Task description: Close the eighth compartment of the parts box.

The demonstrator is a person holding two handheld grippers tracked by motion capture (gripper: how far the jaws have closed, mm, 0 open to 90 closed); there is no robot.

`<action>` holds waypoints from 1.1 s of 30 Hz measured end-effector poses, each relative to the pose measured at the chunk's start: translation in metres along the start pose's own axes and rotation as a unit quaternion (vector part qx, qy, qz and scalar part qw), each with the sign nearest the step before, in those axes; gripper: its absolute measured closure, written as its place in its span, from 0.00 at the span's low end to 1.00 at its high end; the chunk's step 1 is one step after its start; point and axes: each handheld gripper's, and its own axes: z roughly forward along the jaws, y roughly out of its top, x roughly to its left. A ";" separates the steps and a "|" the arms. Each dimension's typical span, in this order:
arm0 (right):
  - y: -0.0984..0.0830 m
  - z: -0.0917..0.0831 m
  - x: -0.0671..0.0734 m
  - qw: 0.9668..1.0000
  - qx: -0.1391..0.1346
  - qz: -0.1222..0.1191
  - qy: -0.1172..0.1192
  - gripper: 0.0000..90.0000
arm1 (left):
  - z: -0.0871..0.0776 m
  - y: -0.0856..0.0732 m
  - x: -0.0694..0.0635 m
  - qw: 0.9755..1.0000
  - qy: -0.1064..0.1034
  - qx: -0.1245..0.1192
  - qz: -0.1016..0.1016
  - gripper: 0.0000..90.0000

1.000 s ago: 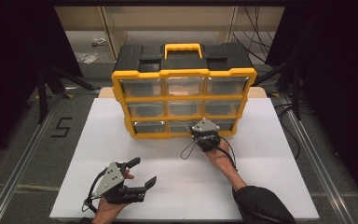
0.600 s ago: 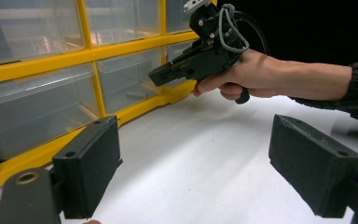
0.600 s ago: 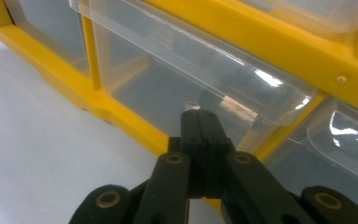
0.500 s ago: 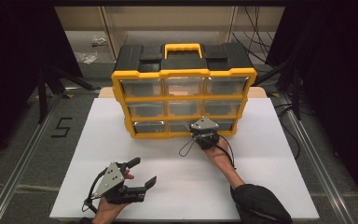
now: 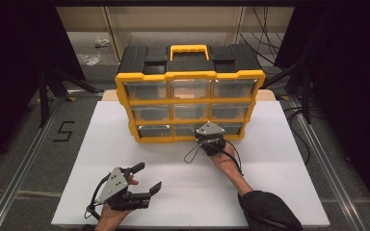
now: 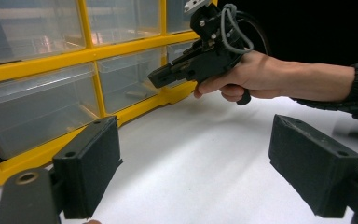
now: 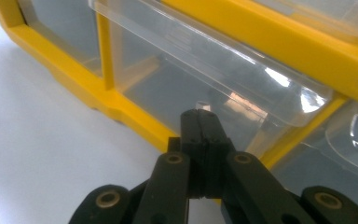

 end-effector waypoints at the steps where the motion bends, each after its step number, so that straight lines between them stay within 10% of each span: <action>1: 0.000 -0.002 0.000 1.000 -0.001 0.002 0.003 0.99 | 0.000 0.000 0.000 1.000 0.000 0.000 0.000 0.18; 33: 0.015 -0.060 0.016 0.994 -0.052 0.044 0.091 0.46 | 0.000 0.000 0.000 1.000 -0.001 0.000 -0.001 0.18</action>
